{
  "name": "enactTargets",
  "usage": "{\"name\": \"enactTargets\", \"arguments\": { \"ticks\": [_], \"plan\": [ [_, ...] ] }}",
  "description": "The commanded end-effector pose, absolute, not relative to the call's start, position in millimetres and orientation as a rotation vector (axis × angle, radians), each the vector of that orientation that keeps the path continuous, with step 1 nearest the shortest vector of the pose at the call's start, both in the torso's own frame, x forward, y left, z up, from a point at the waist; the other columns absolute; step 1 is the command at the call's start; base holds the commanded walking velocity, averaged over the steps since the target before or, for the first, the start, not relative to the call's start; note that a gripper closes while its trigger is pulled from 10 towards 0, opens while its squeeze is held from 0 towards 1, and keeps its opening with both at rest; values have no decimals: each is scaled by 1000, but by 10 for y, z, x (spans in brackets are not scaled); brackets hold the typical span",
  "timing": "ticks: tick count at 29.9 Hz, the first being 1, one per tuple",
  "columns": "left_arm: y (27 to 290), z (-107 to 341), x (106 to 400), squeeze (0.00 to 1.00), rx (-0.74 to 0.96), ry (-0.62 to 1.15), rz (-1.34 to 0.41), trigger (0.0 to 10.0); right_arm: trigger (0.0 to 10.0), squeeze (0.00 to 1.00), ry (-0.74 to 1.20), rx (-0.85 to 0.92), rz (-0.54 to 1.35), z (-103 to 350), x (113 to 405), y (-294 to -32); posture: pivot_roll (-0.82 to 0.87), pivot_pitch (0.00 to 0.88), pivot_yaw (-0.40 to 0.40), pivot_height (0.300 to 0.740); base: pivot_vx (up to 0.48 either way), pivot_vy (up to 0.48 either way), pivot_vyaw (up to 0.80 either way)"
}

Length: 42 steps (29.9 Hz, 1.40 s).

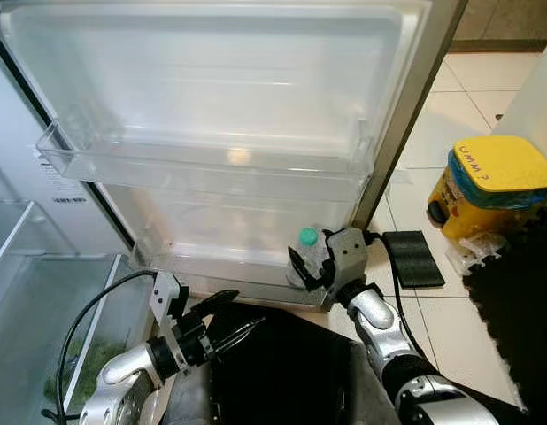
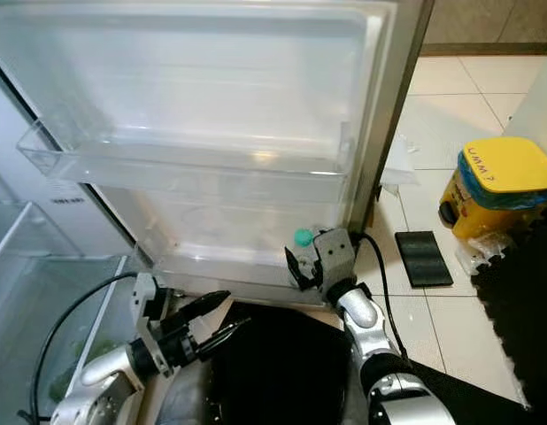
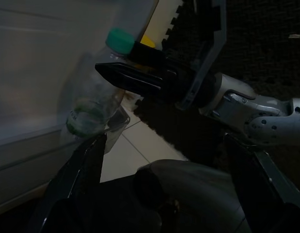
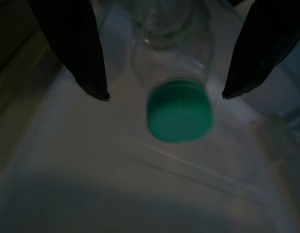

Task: Restocking fridge

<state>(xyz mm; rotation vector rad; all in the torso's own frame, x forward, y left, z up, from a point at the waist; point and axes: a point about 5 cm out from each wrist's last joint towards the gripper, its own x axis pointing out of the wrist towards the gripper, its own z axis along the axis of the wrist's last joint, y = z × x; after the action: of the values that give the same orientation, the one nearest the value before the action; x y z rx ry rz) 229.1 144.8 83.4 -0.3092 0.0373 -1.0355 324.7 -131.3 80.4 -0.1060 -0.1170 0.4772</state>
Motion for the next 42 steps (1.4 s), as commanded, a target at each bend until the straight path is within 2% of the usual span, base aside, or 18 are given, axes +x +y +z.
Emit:
{"name": "enactTargets", "arguments": {
  "ticks": [1,12,17,24,31,35,36,39,42],
  "plan": [
    [1494,769,2265,0,-308,79,-1039,10000,10000,0,-114,-83,495,780,3211,-1321,168,204,39,546,0,0,0],
    [1507,770,2302,0,-306,73,-1044,10000,10000,0,-135,-12,579,820,3123,-1369,161,188,37,546,0,0,0],
    [1521,770,2313,0,-298,75,-1059,10000,10000,0,-77,179,789,797,2839,-1527,152,173,33,546,0,0,0],
    [1507,766,2324,0,-297,78,-1073,10000,10000,0,-22,244,860,738,2704,-1589,148,165,33,546,0,0,0],
    [1494,760,2344,0,-294,80,-1094,10000,10000,0,56,258,789,642,2641,-1771,138,149,30,546,0,0,0],
    [1492,762,2357,0,-292,77,-1097,10000,10000,0,127,219,667,491,2643,-1917,137,146,28,546,0,0,0],
    [1490,763,2366,0,-291,74,-1097,10000,10000,0,183,194,559,387,2647,-2033,138,143,25,546,0,0,0],
    [1485,761,2382,0,-290,71,-1096,10000,10000,0,349,157,406,128,2560,-2221,135,135,20,546,0,0,0],
    [1484,758,2390,0,-290,69,-1096,10000,10000,0,418,162,347,13,2487,-2290,131,128,19,546,0,0,0]
  ]
}}
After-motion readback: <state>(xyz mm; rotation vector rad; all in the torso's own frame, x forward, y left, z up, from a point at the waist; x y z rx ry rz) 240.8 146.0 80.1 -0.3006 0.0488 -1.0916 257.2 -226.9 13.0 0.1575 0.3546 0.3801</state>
